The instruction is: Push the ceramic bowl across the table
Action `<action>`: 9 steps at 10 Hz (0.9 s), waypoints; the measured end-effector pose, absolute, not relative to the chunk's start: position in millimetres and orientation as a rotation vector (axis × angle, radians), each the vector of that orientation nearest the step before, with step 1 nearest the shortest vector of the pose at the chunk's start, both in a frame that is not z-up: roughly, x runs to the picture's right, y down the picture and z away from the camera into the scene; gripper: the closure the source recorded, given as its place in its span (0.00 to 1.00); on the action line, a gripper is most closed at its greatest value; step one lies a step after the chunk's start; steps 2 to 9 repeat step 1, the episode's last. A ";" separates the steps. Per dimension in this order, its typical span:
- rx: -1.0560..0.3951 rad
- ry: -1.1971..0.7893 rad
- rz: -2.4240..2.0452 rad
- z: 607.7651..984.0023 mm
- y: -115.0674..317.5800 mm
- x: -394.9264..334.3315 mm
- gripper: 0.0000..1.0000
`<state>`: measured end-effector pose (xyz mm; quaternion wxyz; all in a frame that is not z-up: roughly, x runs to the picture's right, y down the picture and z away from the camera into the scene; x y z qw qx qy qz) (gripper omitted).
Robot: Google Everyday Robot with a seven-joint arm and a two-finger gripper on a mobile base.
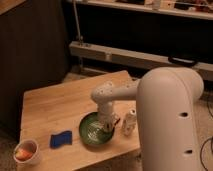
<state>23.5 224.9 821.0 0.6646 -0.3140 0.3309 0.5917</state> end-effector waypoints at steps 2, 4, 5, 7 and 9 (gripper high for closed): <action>-0.702 0.741 1.351 817.3 223.5 33.1 0.98; -0.702 0.741 1.351 817.3 223.5 33.1 0.98; -0.702 0.741 1.351 817.3 223.5 33.1 0.98; -0.702 0.741 1.351 817.3 223.5 33.1 0.98; -0.702 0.741 1.351 817.3 223.5 33.1 0.98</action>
